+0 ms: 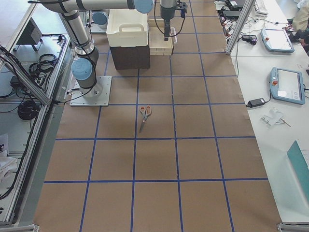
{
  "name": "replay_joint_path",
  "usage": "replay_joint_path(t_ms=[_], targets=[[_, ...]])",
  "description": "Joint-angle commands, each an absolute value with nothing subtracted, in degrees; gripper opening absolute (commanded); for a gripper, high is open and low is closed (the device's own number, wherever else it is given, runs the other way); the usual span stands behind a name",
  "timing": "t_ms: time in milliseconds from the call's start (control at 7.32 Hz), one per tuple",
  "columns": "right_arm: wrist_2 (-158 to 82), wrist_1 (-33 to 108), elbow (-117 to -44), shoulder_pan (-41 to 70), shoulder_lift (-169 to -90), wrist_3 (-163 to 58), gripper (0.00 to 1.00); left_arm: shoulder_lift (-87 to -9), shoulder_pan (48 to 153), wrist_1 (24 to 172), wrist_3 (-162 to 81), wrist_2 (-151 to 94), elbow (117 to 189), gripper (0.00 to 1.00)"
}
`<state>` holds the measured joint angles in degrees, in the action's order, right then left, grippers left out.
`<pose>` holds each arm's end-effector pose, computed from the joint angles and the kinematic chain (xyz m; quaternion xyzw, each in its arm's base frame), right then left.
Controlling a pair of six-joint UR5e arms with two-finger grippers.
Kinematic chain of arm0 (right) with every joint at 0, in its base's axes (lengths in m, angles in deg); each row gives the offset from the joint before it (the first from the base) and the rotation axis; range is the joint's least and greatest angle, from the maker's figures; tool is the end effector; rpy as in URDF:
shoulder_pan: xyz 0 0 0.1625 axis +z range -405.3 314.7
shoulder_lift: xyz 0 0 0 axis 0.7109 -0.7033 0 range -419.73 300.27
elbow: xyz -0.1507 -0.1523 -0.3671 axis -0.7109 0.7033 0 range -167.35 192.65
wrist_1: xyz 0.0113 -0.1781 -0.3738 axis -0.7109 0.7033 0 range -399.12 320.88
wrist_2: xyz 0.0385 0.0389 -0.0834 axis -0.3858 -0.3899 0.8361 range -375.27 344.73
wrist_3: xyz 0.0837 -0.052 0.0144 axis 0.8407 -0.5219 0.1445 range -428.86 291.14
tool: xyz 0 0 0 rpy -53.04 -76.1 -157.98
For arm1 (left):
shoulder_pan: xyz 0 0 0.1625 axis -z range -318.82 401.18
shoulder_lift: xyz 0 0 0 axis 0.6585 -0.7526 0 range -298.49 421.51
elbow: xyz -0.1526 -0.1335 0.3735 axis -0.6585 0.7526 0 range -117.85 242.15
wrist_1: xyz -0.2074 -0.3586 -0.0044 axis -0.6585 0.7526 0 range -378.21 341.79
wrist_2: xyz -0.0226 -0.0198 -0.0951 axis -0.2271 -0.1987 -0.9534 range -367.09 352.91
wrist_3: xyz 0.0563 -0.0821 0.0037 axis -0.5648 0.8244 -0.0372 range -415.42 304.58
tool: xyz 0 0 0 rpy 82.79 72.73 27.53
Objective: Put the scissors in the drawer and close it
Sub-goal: 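Move the right gripper down toward the grey-and-orange scissors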
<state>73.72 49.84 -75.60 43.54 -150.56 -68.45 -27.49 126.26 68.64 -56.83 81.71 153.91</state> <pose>0.1252 -0.4906 0.5082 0.0135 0.9998 -0.0134 0.0087 -0.0930 -0.4984 0.4869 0.0305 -0.9993 0.0215 0.0092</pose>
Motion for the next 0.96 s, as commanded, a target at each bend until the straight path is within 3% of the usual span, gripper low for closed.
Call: replay_joint_path(t_ms=[0, 410, 820], targets=[[73.59, 52.0, -75.68, 43.55, -150.35, -68.51, 1.0, -27.52, 126.26, 68.63, -56.83, 81.68, 154.0, 1.0], [74.2, 51.85, -75.77, 43.47, -150.35, -69.21, 1.0, -27.44, 126.26, 68.63, -56.83, 81.77, 154.0, 1.0], [73.76, 52.64, -78.22, 36.83, -149.12, -97.52, 1.0, -27.44, 126.26, 68.63, -56.83, 81.77, 154.0, 1.0]])
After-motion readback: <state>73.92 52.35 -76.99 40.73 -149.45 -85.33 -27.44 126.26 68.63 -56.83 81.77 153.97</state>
